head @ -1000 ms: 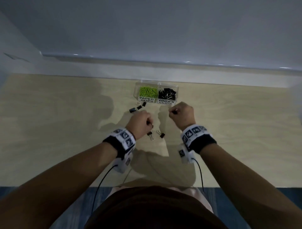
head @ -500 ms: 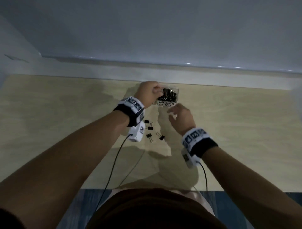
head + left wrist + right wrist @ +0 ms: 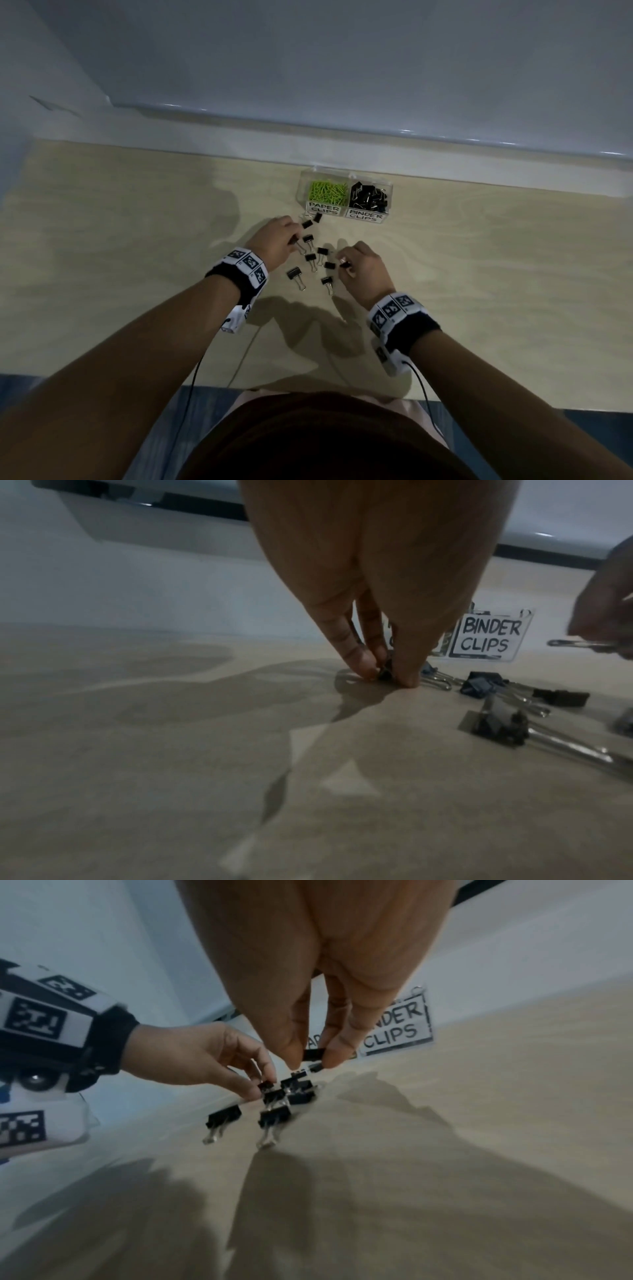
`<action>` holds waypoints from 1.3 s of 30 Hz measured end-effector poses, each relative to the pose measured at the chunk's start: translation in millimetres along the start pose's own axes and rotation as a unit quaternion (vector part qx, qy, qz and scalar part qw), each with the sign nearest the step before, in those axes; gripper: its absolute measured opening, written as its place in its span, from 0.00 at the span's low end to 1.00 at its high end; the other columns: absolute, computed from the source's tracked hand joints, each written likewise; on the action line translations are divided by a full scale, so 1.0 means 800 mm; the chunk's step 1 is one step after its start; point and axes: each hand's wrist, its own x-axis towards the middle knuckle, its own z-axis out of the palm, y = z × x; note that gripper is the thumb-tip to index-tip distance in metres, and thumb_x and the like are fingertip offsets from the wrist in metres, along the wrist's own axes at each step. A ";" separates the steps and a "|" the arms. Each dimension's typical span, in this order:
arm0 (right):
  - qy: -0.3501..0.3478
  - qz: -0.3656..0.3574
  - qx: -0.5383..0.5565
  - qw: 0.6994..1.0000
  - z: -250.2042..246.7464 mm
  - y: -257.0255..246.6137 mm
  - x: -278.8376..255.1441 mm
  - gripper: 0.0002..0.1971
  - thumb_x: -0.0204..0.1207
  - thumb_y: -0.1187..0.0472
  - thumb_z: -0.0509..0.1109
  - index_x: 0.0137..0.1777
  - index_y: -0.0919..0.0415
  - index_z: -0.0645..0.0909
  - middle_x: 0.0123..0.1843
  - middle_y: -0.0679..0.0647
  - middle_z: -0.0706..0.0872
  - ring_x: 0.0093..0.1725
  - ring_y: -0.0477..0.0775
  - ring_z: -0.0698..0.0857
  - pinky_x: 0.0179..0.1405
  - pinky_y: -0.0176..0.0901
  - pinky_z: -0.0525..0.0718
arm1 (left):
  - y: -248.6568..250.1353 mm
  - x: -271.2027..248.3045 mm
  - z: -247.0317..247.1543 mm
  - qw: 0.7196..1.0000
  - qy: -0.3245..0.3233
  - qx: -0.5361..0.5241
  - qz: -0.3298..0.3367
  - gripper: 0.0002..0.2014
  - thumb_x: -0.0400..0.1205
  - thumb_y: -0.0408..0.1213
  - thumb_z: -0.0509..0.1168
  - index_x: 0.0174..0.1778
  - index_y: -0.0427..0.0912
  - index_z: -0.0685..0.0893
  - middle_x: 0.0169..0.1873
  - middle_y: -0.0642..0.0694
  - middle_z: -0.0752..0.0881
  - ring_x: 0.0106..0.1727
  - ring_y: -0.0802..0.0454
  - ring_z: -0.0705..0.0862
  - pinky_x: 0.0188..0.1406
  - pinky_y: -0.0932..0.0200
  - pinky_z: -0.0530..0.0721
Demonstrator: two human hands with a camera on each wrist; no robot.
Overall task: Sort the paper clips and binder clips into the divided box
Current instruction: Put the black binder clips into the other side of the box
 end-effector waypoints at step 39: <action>0.169 0.049 0.016 0.984 -0.083 0.011 0.057 0.03 0.73 0.67 0.72 0.39 0.63 0.87 0.39 0.51 0.81 0.37 0.47 0.81 0.38 0.23 0.74 | 0.020 -0.023 -0.005 0.996 -0.036 -0.021 -0.073 0.09 0.72 0.39 0.70 0.44 0.39 0.86 0.48 0.43 0.77 0.46 0.45 0.81 0.47 0.57 0.77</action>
